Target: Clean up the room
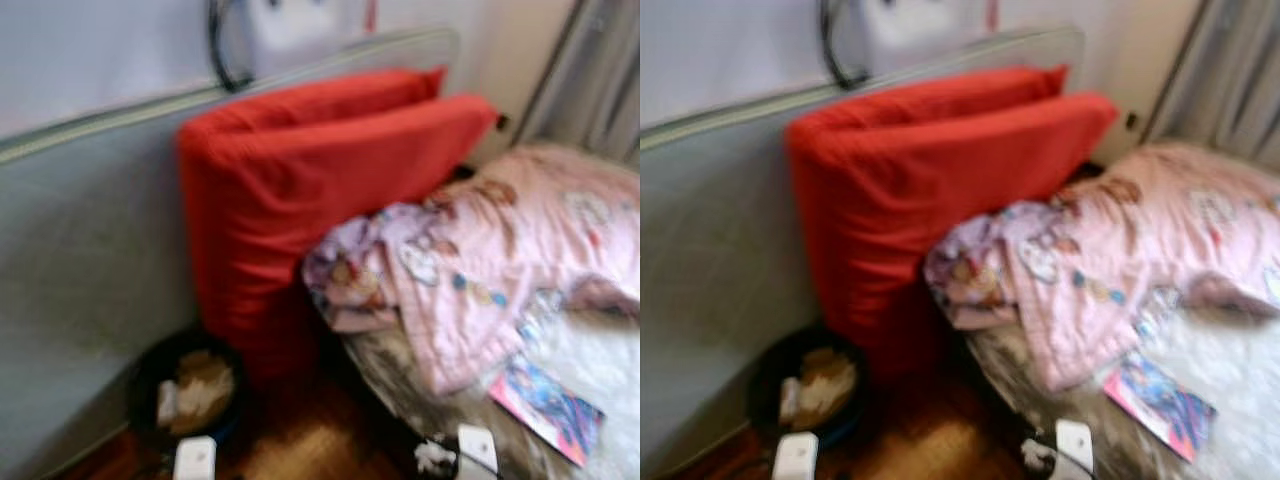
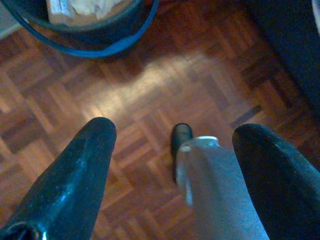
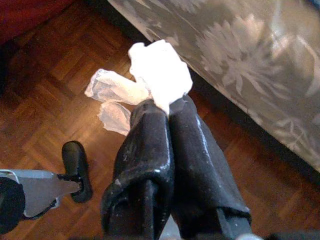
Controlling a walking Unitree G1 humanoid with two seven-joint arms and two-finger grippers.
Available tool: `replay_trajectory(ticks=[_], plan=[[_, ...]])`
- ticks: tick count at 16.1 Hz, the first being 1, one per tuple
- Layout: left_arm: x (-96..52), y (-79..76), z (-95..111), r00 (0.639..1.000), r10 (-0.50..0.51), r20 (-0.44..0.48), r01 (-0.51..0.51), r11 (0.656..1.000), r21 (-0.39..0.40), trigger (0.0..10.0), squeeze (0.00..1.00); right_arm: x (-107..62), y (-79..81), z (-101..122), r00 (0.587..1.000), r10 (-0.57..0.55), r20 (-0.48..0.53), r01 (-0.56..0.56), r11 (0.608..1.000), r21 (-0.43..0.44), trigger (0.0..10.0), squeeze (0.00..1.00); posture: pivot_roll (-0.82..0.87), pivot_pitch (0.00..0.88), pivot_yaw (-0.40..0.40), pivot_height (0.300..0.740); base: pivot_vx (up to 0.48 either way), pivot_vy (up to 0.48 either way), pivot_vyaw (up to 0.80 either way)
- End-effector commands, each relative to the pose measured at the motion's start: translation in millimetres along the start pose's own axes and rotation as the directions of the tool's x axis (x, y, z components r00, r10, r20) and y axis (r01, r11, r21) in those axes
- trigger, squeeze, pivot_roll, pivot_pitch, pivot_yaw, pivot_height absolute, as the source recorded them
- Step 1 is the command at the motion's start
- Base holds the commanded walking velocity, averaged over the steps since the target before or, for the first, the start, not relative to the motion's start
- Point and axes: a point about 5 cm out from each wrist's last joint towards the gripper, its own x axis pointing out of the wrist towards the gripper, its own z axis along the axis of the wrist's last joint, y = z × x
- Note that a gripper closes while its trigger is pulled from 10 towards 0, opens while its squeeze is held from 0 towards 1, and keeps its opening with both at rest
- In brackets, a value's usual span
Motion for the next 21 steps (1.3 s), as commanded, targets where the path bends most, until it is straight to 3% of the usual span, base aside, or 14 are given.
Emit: replay_trajectory(ticks=[1, 12, 21], plan=[[-0.3, 0.4, -2.8, 1.000, 0.014, -0.019, -0.013, 1.000, 0.011, 10.0, 0.00, 1.4, 4.0, 4.2, 1.000, 0.011, 0.010, -0.011, 1.000, -0.012, 10.0, 0.00, 0.03, 0.011, -0.003, 0.740, 0.000, 0.292, 0.80], [-1.9, 9.5, -5.0, 0.999, 0.022, -0.023, -0.022, 1.000, 0.011, 10.0, 0.00, 1.3, 5.7, 3.3, 1.000, 0.018, 0.008, -0.018, 1.000, 0.011, 10.0, 0.00, 0.02, 0.014, 0.002, 0.740, 0.000, 0.293, 0.07], [-1.9, 10.2, -4.3, 1.000, 0.021, -0.020, -0.021, 1.000, 0.019, 10.0, 0.00, 2.9, 10.7, 10.3, 0.999, 0.032, 0.035, -0.032, 0.999, -0.011, 10.0, 0.00, 0.02, 0.000, 0.002, 0.740, 0.000, 0.032, 0.00]])
